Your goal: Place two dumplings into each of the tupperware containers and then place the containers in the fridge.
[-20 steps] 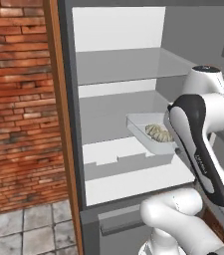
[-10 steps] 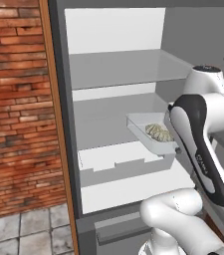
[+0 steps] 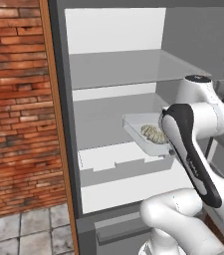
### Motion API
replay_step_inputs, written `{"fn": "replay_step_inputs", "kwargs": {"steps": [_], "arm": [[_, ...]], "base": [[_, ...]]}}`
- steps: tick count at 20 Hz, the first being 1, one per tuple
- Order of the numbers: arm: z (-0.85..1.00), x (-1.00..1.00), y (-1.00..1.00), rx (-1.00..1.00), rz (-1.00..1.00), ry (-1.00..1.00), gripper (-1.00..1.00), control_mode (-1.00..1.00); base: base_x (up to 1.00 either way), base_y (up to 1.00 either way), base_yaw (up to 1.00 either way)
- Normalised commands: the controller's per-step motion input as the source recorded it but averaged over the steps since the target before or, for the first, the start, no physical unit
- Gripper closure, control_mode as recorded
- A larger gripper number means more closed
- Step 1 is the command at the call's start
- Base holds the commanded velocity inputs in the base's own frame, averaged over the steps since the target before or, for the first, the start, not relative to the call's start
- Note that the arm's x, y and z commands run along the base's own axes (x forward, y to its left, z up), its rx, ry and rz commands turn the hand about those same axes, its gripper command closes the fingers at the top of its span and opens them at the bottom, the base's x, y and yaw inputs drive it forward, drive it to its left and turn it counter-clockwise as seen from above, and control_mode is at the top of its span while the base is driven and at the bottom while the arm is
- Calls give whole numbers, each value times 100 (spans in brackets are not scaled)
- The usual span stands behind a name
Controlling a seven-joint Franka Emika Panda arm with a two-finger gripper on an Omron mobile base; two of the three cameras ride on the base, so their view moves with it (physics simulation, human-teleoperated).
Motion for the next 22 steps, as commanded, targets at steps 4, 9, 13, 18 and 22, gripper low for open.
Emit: {"fn": "replay_step_inputs", "kwargs": {"steps": [4, 9, 13, 18, 22], "arm": [[-63, 64, -1, 0, 3, -20, 100, -100], [-16, 77, -9, 4, 2, -19, 100, -100], [-2, 99, -10, 12, 5, -8, 100, -100], [0, 97, 0, 11, 11, 0, 100, -100], [-8, 72, 6, 3, 12, 0, 100, -100]], "base": [[0, 0, 0], [0, 0, 0], [0, 0, 0], [0, 0, 0], [0, 0, 0]]}}
